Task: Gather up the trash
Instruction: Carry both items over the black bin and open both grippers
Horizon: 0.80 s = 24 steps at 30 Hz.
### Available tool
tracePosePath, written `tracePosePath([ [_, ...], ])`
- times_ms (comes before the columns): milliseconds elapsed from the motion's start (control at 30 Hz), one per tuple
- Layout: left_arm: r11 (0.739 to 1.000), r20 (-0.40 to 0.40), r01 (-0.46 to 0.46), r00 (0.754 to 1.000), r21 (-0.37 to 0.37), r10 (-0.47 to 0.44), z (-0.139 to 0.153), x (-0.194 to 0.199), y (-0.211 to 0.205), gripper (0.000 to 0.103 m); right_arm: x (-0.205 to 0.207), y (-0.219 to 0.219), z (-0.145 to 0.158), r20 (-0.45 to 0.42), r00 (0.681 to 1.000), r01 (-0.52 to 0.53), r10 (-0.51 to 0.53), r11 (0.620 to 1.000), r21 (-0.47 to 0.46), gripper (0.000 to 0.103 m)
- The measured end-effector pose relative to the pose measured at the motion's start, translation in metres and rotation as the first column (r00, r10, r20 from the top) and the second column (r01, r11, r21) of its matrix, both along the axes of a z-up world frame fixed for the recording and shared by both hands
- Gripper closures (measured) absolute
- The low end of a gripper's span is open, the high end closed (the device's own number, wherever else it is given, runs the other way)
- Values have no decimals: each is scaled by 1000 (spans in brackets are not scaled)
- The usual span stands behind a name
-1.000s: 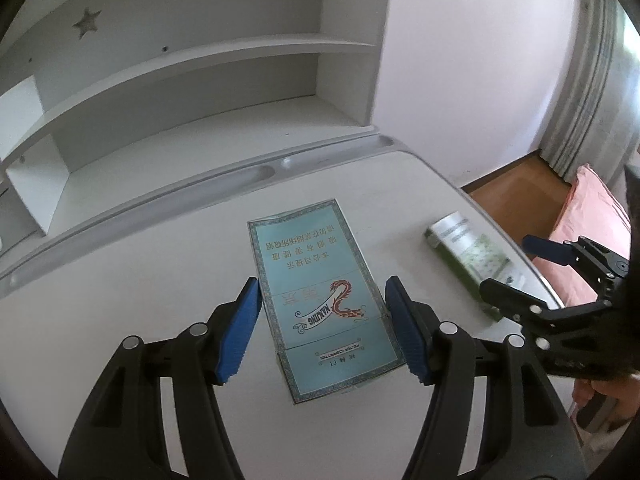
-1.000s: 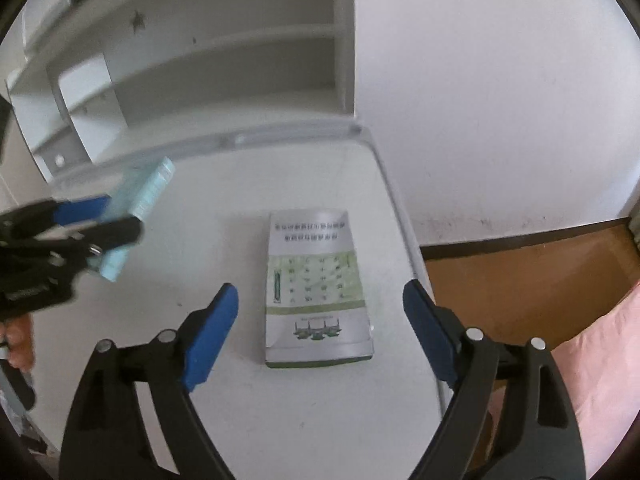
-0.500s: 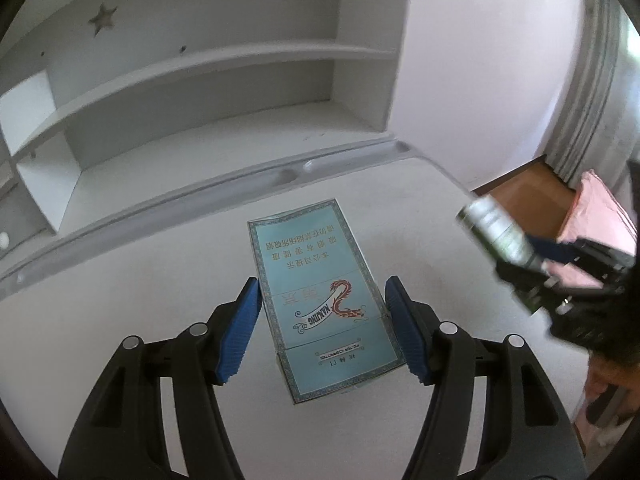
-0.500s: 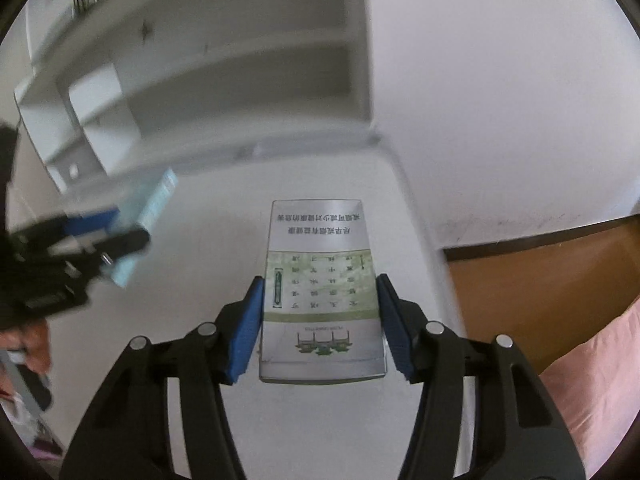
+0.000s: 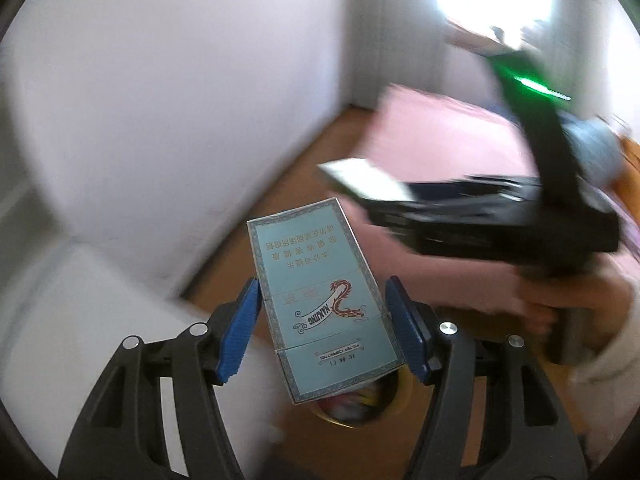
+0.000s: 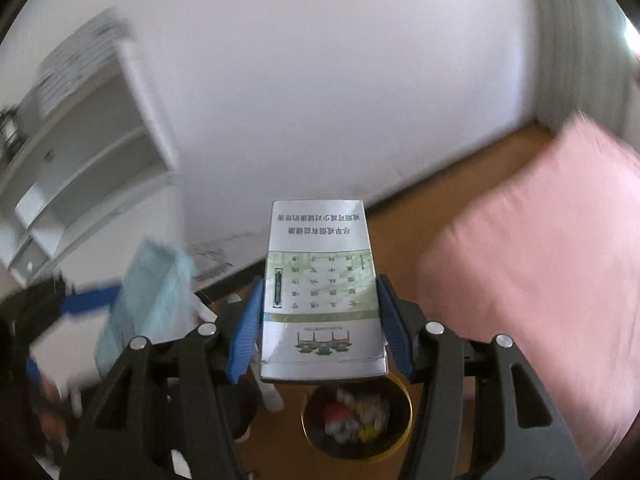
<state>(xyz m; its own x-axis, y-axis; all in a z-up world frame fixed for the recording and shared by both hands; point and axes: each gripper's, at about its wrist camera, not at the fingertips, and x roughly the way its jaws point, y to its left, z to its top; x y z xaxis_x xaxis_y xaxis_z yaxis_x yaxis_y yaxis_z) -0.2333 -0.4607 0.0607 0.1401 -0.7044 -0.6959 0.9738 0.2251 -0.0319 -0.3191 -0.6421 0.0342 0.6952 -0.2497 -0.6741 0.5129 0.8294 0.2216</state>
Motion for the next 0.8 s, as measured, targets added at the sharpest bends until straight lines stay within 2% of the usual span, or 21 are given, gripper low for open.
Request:
tracePosePath([
  [33,999,-41,40,998,29,-39,-14,-12,-11,41,-11,-12,-17,-17,999,31,-30,999,39,48],
  [100,988,-120,100,989,122,-85,-62,-33,-34,41,-26,-35,-64,-72,995,85,-76,988,129,48],
  [200,950,-196,118,979,290,-62,-150,-40,-62,41,-28,-69,-149,-181,978,151,-100,944,294,48],
  [233,933,-200,113,979,343,-45,-177,-39,-70,41,-25,-77,-179,-220,970,175,-101,921,347,48],
  [267,904,-195,96,981,417,-14,-219,-32,-82,41,-23,-84,-215,-267,958,208,-102,890,407,48],
  [367,843,-181,50,982,536,56,-289,-13,-100,41,-24,-87,-292,-343,936,272,-82,787,553,48],
  [433,803,-208,24,970,596,126,-327,5,-107,41,-26,-82,-331,-379,923,306,-66,722,620,48],
  [467,793,-217,20,966,609,142,-336,9,-108,41,-26,-80,-347,-394,917,320,-58,694,645,48],
  [567,766,-239,9,952,643,190,-358,27,-111,41,-32,-80,-370,-415,908,349,-58,653,672,48],
  [800,758,-261,28,947,652,190,-367,12,-121,41,-32,-77,-384,-420,906,363,-62,624,692,48],
])
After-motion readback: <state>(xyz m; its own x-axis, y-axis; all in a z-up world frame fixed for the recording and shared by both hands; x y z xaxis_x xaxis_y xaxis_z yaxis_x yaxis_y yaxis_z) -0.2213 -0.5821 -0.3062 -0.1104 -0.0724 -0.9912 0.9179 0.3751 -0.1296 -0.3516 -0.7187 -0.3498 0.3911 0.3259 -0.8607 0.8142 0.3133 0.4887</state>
